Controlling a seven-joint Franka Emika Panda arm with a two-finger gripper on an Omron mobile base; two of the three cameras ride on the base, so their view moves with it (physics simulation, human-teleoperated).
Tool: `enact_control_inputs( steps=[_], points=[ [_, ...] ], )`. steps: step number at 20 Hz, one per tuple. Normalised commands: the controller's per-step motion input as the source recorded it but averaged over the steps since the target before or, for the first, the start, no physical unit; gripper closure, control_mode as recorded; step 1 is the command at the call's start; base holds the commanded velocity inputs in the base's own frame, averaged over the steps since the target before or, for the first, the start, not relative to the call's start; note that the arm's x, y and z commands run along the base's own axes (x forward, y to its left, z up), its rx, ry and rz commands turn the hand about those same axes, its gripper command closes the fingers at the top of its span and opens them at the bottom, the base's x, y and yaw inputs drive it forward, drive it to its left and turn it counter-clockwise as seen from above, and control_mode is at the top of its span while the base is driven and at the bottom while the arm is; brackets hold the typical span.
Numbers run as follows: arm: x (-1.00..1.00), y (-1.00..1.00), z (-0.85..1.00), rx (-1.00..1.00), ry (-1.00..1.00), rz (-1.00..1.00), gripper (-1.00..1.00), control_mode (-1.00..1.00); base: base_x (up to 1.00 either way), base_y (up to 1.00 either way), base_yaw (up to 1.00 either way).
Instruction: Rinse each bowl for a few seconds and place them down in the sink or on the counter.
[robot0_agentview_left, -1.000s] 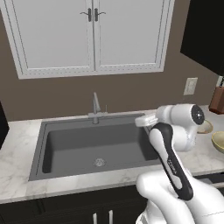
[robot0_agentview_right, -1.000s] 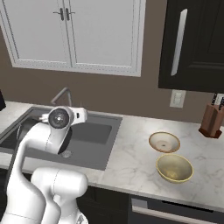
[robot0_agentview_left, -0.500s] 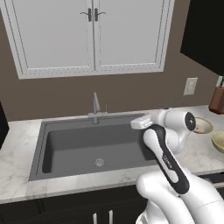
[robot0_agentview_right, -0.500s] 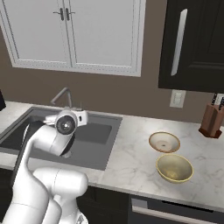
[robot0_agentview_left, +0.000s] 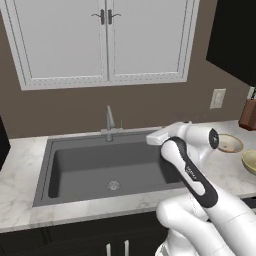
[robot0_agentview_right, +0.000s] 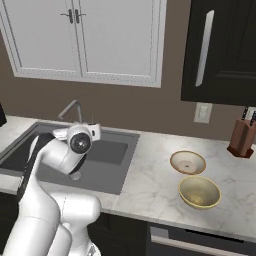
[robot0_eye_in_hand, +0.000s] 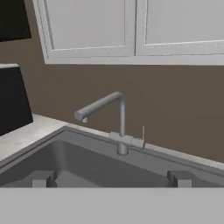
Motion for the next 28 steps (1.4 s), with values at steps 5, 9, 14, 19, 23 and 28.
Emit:
enact_control_inputs(
  steps=[5,9,14,19,23,28],
  points=[
    [0.22,0.12,-0.15,0.03,-0.08,0.03,-1.00,-1.00,0.00,0.00,0.00],
    [0.21,0.13,-0.15,0.02,-0.11,0.03,-1.00,-1.00,0.00,0.00,0.00],
    [0.22,0.13,-0.12,0.01,-0.10,0.01,-1.00,-1.00,0.00,0.00,0.00],
    [0.25,0.15,-0.15,0.01,-0.02,0.00,-1.00,-1.00,0.00,0.00,0.00],
    [0.26,0.14,-0.17,0.01,0.00,0.00,-1.00,-1.00,0.00,0.00,0.00],
    [0.26,0.06,-0.17,0.02,-0.02,0.00,-1.00,-1.00,0.00,0.00,0.00]
  ],
)
